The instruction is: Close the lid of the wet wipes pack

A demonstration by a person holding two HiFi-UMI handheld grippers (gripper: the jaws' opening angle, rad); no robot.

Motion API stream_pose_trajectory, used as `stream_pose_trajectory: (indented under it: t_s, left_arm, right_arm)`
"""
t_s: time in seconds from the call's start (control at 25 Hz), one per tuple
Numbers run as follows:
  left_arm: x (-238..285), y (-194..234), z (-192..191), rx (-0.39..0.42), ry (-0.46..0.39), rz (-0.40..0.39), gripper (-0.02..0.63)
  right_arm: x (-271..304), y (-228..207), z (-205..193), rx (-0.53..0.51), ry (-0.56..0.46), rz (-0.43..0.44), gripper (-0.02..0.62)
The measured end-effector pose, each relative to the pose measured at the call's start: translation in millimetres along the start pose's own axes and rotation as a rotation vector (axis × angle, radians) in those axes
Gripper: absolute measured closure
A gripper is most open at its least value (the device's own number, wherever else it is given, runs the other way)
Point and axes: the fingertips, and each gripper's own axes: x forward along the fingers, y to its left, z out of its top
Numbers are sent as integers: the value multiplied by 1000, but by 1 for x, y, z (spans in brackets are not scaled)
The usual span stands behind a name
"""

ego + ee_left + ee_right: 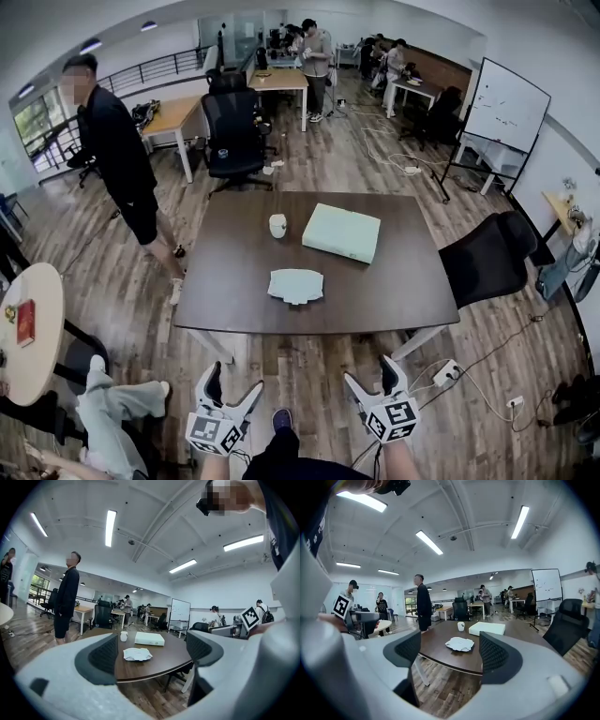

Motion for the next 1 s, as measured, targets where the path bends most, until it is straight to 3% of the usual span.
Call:
stream_pose_trajectory:
  t_s: [0.56, 1.0]
  left_arm:
    - [76, 76, 25, 22, 26, -78, 161]
    - [127, 95, 31, 30, 44, -131, 161]
  right_arm:
    - [94, 2, 28, 16, -2, -45, 170]
    - [133, -11, 38, 13, 6, -66, 155]
